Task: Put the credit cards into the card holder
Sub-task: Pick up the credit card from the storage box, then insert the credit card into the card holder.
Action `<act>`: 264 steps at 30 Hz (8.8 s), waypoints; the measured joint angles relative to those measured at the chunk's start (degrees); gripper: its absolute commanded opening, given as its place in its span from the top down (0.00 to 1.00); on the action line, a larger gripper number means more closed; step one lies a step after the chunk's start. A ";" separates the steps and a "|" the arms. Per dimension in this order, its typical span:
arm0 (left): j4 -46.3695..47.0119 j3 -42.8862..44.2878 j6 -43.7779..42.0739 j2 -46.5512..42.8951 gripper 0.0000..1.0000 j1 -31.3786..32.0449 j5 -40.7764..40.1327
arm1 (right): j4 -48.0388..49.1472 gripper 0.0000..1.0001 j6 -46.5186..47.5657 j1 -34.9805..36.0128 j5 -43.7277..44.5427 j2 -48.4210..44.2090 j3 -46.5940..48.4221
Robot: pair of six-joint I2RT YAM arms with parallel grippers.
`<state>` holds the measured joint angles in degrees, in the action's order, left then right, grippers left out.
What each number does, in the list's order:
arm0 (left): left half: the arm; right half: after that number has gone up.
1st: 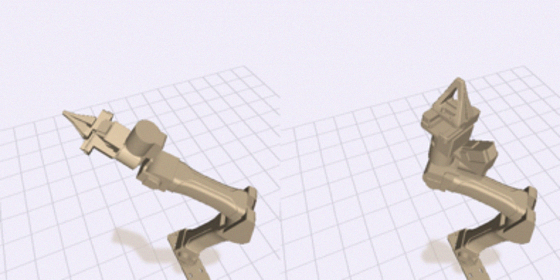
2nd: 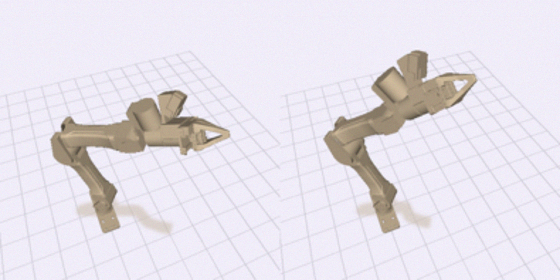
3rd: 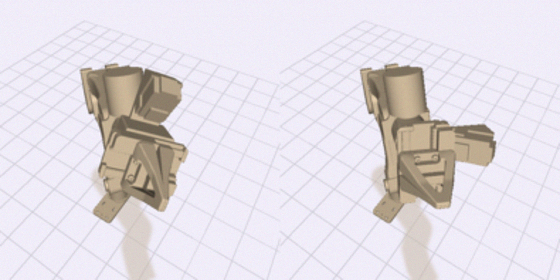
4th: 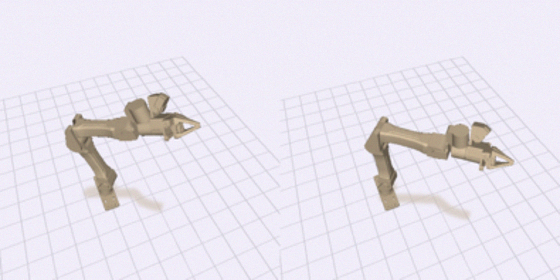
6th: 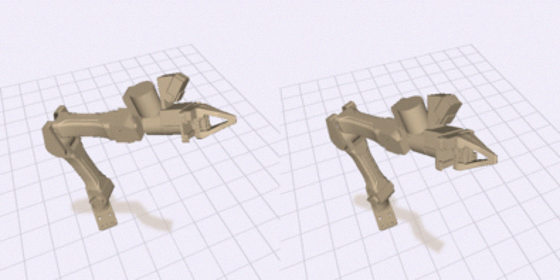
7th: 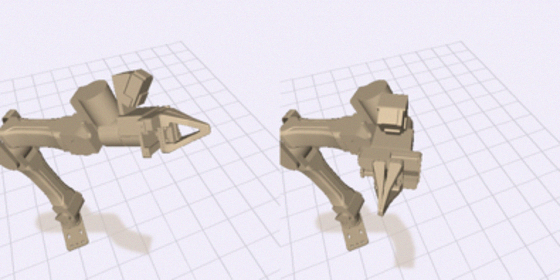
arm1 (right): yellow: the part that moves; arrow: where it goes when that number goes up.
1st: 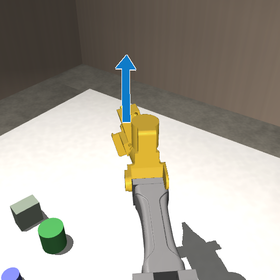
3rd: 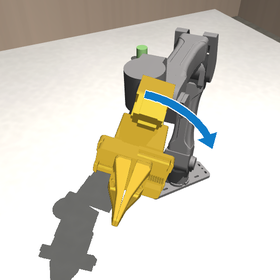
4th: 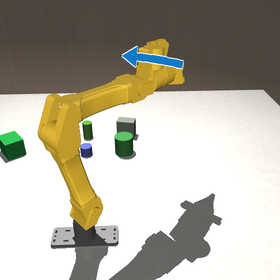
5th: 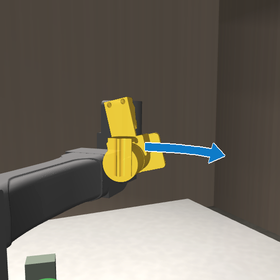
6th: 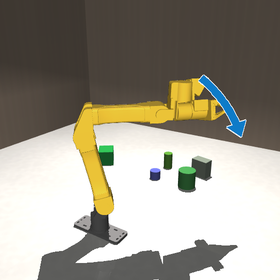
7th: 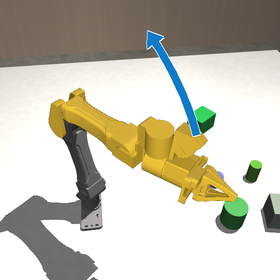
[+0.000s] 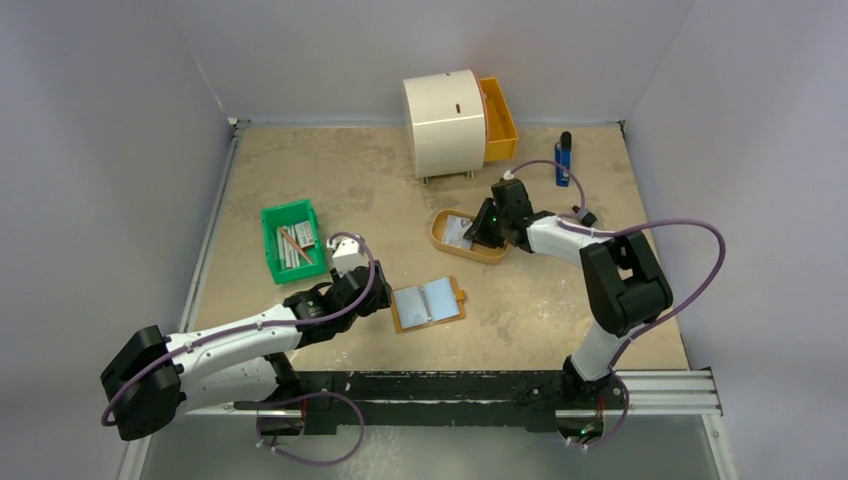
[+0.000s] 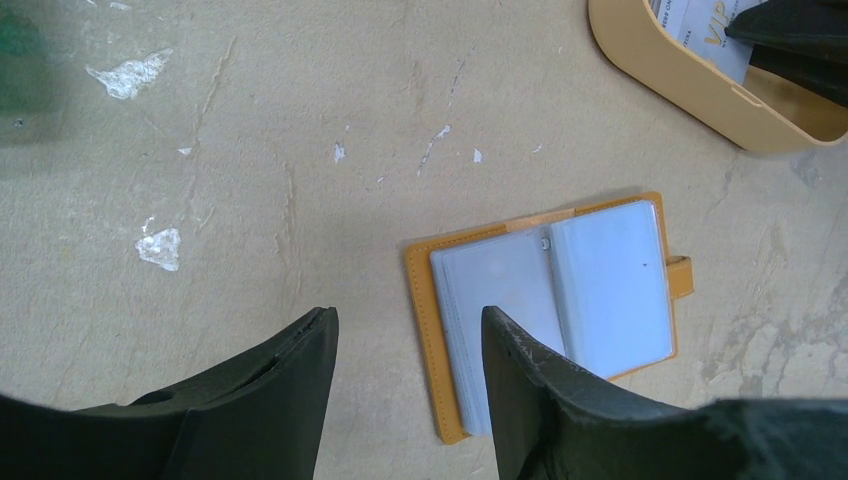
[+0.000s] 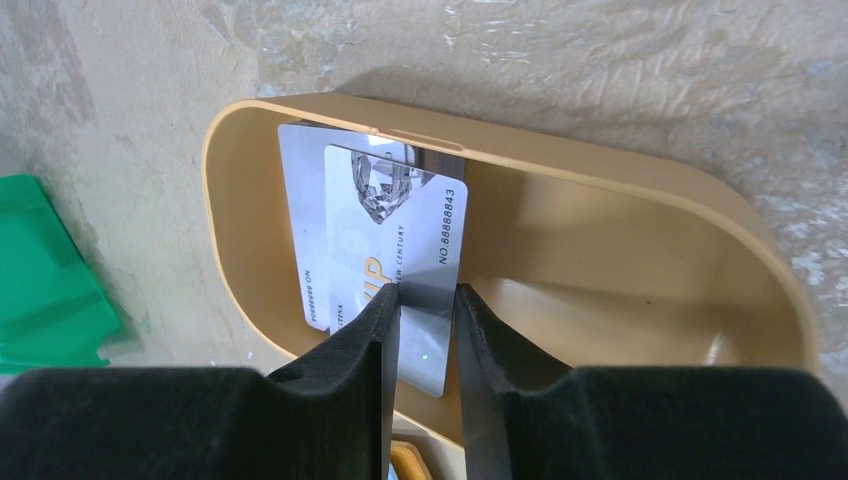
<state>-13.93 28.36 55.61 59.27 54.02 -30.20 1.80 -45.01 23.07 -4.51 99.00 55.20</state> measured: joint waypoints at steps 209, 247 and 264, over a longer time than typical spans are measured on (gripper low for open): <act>20.02 -5.20 -0.11 14.21 0.78 -8.63 15.41 | 15.26 1.00 -4.46 8.02 -34.97 -5.09 -19.54; 25.53 -8.90 2.56 13.09 0.82 -8.35 16.59 | 20.22 1.00 -12.00 16.06 -24.70 -3.61 -20.00; 25.09 -9.77 3.89 11.76 0.82 -7.87 16.57 | 14.64 0.59 -9.97 17.70 -23.02 -3.61 -16.61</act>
<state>11.16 18.59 59.51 71.02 46.15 -13.63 16.45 -54.98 40.77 -27.53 95.39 38.59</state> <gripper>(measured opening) 0.180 0.371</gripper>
